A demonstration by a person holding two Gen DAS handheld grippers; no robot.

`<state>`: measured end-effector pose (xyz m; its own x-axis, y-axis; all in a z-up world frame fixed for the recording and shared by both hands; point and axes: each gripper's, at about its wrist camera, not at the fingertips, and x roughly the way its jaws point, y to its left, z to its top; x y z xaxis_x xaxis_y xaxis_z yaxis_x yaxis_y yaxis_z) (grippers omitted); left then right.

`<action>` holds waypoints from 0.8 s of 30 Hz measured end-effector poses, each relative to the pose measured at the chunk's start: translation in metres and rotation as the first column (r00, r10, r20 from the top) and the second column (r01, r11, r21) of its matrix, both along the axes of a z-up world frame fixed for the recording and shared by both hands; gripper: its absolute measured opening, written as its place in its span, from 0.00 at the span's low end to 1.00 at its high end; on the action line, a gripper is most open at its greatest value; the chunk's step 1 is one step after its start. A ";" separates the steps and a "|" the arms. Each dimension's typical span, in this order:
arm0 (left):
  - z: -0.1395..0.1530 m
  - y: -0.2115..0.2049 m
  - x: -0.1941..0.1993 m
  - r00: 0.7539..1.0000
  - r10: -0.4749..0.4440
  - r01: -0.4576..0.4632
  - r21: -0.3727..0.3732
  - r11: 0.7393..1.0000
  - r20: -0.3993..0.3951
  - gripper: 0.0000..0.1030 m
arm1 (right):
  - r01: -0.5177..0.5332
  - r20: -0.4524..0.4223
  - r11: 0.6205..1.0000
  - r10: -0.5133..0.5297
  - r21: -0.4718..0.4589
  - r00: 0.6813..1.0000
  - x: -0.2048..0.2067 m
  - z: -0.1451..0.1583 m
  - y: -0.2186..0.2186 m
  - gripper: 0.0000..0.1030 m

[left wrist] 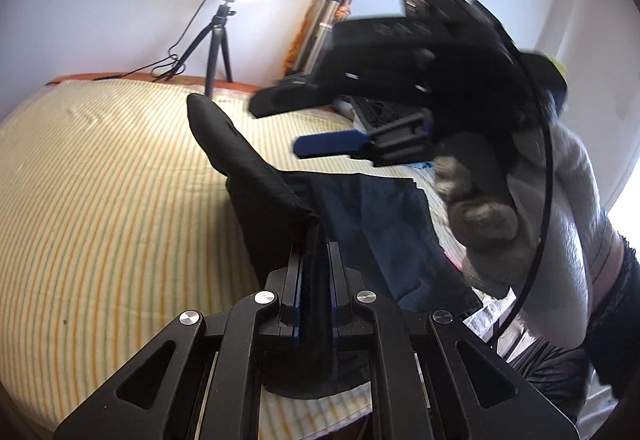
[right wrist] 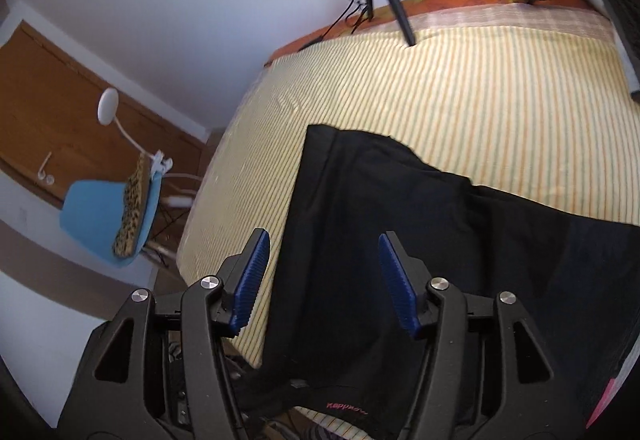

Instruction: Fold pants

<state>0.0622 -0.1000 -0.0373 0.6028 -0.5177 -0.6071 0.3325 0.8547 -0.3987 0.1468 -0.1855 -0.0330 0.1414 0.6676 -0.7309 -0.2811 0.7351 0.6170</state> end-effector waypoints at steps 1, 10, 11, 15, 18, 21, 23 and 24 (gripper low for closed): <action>0.001 -0.002 0.000 1.000 -0.004 0.004 -0.001 1.000 0.003 0.08 | -0.014 -0.009 1.000 0.014 -0.014 1.000 0.001 0.000 0.006 0.58; 0.000 -0.010 0.002 1.000 -0.024 0.024 -0.018 1.000 0.015 0.08 | -0.085 -0.001 0.978 0.086 -0.192 0.996 -0.002 -0.014 0.040 0.58; 0.000 -0.011 0.002 1.000 -0.027 0.027 -0.017 0.999 0.016 0.08 | -0.077 0.006 0.970 0.081 -0.229 0.997 -0.003 -0.015 0.040 0.55; 0.001 -0.015 0.001 0.999 -0.046 0.046 -0.009 0.999 0.018 0.08 | -0.048 0.001 0.980 0.049 -0.192 0.999 -0.002 -0.018 0.025 0.22; 0.003 -0.008 -0.001 0.997 -0.073 0.072 -0.061 0.996 -0.012 0.16 | -0.023 0.033 0.982 0.030 -0.188 0.999 -0.005 -0.012 0.014 0.11; 0.011 0.004 -0.011 0.993 -0.115 0.111 -0.106 0.988 -0.032 0.27 | 0.018 0.051 0.990 -0.011 -0.141 0.999 -0.011 -0.009 -0.008 0.09; 0.018 0.015 -0.019 0.990 -0.142 0.138 -0.124 0.983 -0.021 0.34 | 0.053 0.048 0.993 -0.048 -0.105 0.998 -0.013 -0.008 -0.027 0.08; 0.022 0.025 -0.023 0.989 -0.146 0.145 -0.126 0.981 -0.002 0.40 | 0.070 0.041 0.994 -0.066 -0.085 0.997 -0.014 -0.008 -0.037 0.08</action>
